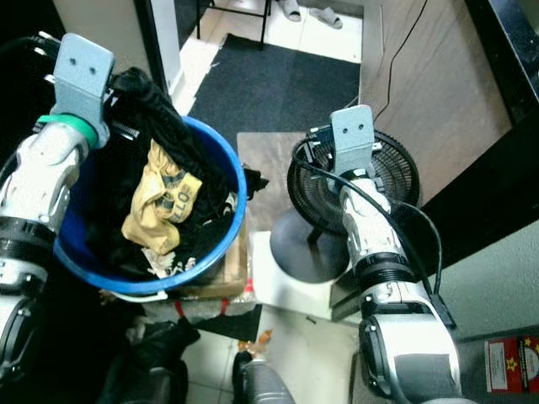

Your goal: Clothes washing

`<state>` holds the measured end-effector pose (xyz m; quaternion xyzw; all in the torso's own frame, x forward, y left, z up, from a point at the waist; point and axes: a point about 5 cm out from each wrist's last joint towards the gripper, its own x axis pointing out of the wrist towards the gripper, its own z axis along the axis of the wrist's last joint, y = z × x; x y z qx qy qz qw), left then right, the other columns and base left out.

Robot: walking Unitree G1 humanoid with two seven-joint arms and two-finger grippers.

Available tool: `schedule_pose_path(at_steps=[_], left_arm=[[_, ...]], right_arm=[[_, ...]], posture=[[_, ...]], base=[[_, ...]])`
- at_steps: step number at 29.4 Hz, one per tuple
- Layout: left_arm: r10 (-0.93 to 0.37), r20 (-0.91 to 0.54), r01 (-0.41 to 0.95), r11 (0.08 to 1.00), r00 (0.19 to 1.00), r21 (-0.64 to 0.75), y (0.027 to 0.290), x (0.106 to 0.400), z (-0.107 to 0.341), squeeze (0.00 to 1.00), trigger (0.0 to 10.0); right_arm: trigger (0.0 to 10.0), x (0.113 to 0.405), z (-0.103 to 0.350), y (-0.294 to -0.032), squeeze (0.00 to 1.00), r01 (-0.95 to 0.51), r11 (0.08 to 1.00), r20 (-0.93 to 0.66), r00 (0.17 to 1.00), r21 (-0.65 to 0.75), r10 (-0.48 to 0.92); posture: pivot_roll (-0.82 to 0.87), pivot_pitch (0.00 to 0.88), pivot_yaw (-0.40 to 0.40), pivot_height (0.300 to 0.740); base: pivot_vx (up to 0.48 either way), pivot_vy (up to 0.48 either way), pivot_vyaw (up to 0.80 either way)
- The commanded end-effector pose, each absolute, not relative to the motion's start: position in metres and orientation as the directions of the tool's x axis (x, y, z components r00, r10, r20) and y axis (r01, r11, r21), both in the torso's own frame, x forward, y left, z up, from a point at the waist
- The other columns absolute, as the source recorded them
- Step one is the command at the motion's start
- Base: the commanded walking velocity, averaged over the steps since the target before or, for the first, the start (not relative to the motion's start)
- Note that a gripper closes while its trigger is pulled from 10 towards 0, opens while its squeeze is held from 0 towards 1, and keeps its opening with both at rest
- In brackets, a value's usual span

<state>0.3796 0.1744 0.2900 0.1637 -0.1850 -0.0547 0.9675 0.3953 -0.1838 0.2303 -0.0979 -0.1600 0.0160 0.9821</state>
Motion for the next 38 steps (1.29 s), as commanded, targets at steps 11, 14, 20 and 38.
schedule_pose_path(at_steps=[11, 14, 20, 38], left_arm=[[-0.221, 0.61, 0.123, 0.972, 0.761, 0.198, 0.137, 0.324, 0.349, 0.0, 10.0], [-0.244, 0.604, 0.156, 0.968, 0.759, 0.195, 0.13, 0.308, 0.34, 0.0, 10.0], [-0.228, 0.686, 0.114, 0.971, 0.691, 0.208, 0.139, 0.298, 0.371, 0.0, 10.0], [-0.197, 0.795, 0.005, 0.972, 0.574, 0.236, 0.158, 0.286, 0.425, 0.0, 10.0]], right_arm=[[10.0, 0.384, 0.278, -0.166, 0.0, 0.004, 0.991, 0.517, 0.854, -0.131, 0.065], [10.0, 0.369, 0.293, -0.164, 0.0, 0.013, 0.99, 0.595, 0.8, -0.137, 0.072], [10.0, 0.356, 0.325, -0.16, 0.0, 0.024, 0.989, 0.7, 0.709, -0.143, 0.085], [10.0, 0.317, 0.428, -0.169, 0.0, 0.098, 0.985, 0.898, 0.43, -0.145, 0.089]], posture=[[0.07, 0.086, -0.043, 0.74], [0.06, 0.074, -0.042, 0.74], [0.06, 0.056, -0.049, 0.74], [0.04, 0.043, -0.053, 0.74]], base=[[0.0, 0.0, 0.0], [0.0, 0.0, 0.0], [0.0, 0.0, 0.0], [0.0, 0.0, 0.0]])
